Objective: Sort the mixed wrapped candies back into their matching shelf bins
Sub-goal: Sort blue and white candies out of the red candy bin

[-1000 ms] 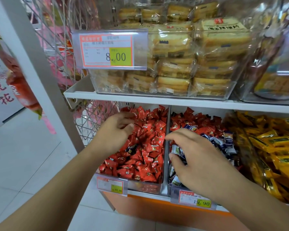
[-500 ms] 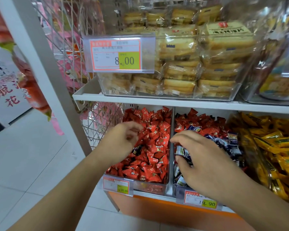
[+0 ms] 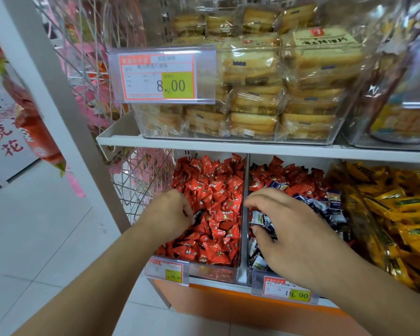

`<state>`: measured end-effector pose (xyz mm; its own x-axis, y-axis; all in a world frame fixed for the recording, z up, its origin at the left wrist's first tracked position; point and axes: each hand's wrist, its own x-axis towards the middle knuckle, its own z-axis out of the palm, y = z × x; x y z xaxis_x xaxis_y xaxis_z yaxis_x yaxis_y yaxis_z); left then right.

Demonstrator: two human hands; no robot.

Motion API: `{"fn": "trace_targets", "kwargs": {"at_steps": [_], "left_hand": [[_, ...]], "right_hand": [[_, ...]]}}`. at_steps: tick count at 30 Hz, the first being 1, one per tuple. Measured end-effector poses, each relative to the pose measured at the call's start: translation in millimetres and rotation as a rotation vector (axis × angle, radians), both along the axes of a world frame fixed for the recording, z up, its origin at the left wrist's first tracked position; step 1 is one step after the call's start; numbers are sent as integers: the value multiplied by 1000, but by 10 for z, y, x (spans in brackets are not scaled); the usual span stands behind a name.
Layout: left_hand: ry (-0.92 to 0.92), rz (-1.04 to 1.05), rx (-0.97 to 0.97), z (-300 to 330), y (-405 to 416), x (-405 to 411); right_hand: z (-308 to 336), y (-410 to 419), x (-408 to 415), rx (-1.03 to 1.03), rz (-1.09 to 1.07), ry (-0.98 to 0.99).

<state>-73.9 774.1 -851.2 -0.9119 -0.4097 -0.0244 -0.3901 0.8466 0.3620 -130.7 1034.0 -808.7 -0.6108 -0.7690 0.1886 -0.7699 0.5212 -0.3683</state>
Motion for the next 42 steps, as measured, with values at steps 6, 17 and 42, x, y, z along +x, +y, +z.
{"fn": "trace_targets", "kwargs": {"at_steps": [6, 17, 42], "left_hand": [[11, 24, 22, -37, 17, -12], [227, 99, 170, 258, 53, 143], [505, 115, 872, 666, 1033, 318]], "right_hand": [[9, 6, 20, 14, -4, -6], [31, 10, 24, 19, -16, -23], [292, 438, -198, -122, -354, -152]]}}
